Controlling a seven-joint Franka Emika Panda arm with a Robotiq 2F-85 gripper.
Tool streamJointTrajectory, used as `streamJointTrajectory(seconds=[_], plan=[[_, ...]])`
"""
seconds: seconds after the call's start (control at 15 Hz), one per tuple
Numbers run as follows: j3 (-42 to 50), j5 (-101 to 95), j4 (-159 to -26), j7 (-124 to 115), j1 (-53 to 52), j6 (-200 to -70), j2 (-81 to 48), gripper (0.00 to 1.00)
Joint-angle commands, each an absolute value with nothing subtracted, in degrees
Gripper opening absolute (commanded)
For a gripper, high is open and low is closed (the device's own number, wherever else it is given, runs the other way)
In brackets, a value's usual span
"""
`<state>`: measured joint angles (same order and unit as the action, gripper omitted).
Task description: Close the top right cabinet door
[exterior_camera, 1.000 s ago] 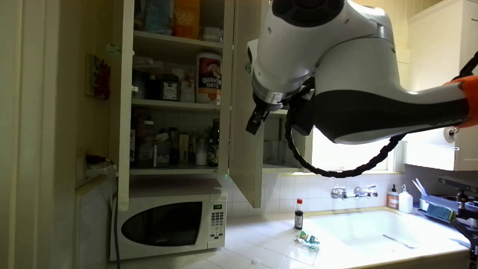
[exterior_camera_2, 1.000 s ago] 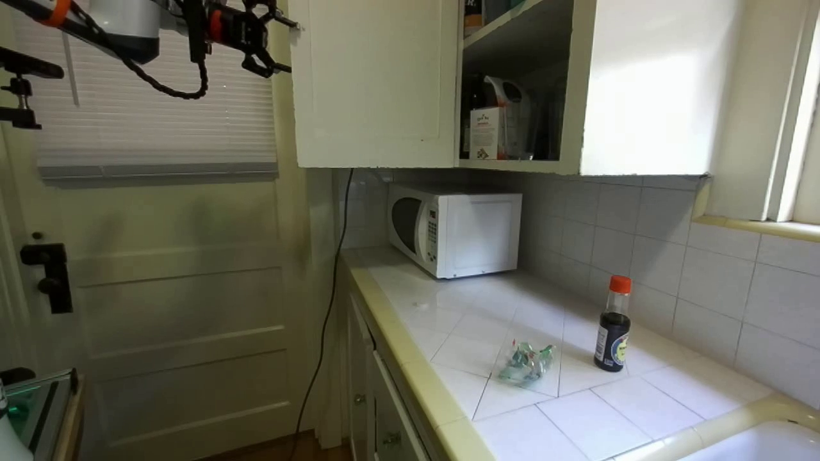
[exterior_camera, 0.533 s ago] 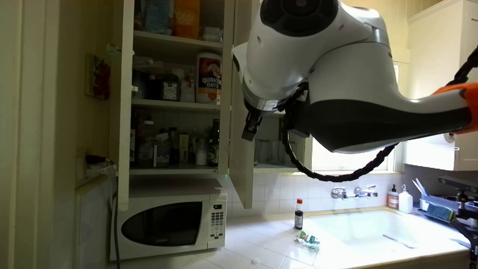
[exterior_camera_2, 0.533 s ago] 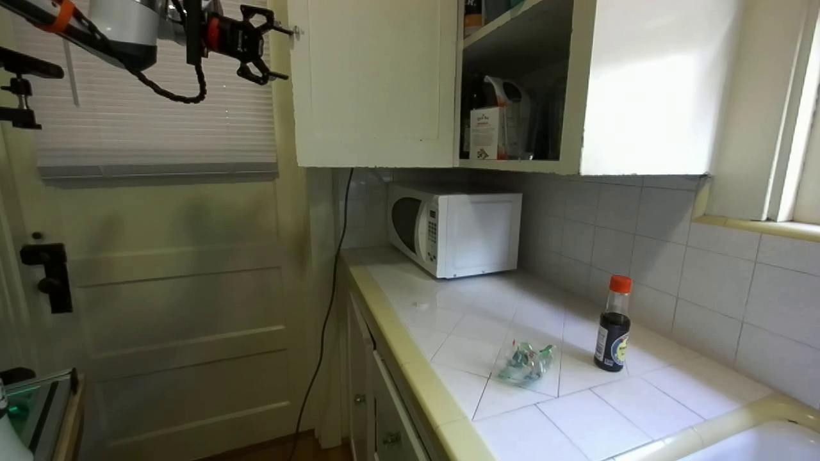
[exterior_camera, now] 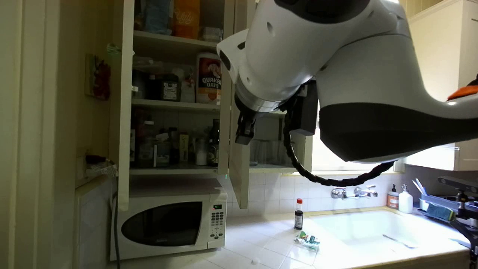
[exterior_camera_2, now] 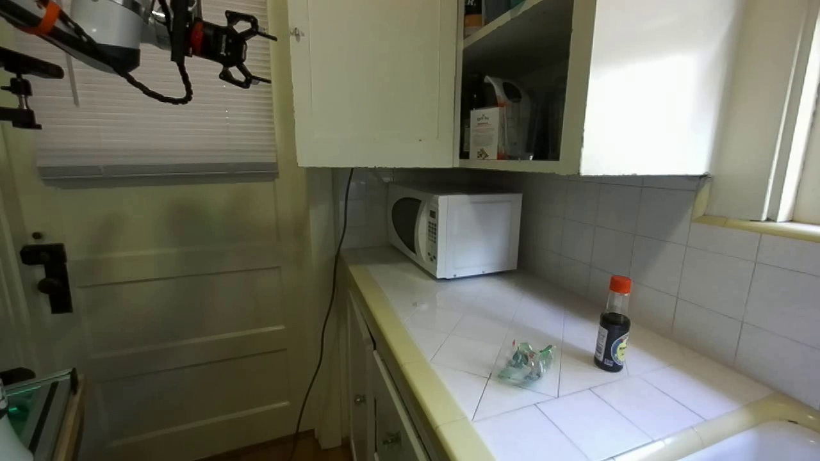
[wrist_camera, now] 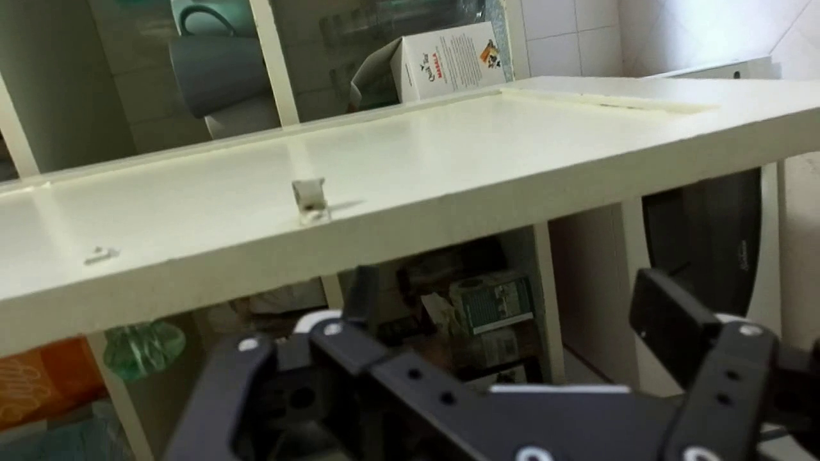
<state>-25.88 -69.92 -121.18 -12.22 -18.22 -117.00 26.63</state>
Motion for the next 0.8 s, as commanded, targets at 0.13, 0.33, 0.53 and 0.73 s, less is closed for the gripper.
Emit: streamJointTrajectory(seconds=[0.13, 0.33, 0.53, 0.73], plan=[[-21.6, -70.4, -117.5, -3.4, -19.4, -122.7, 21.9, 1.0], [-22.7, -70.3, -119.5, -6.7, -19.4, -120.4, 24.2, 1.0], [-22.0, -70.1, -120.9, -7.1, -19.7, -122.0, 25.1, 1.0], [-21.2, -70.2, -120.1, -6.5, -19.3, -122.3, 23.9, 1.0]])
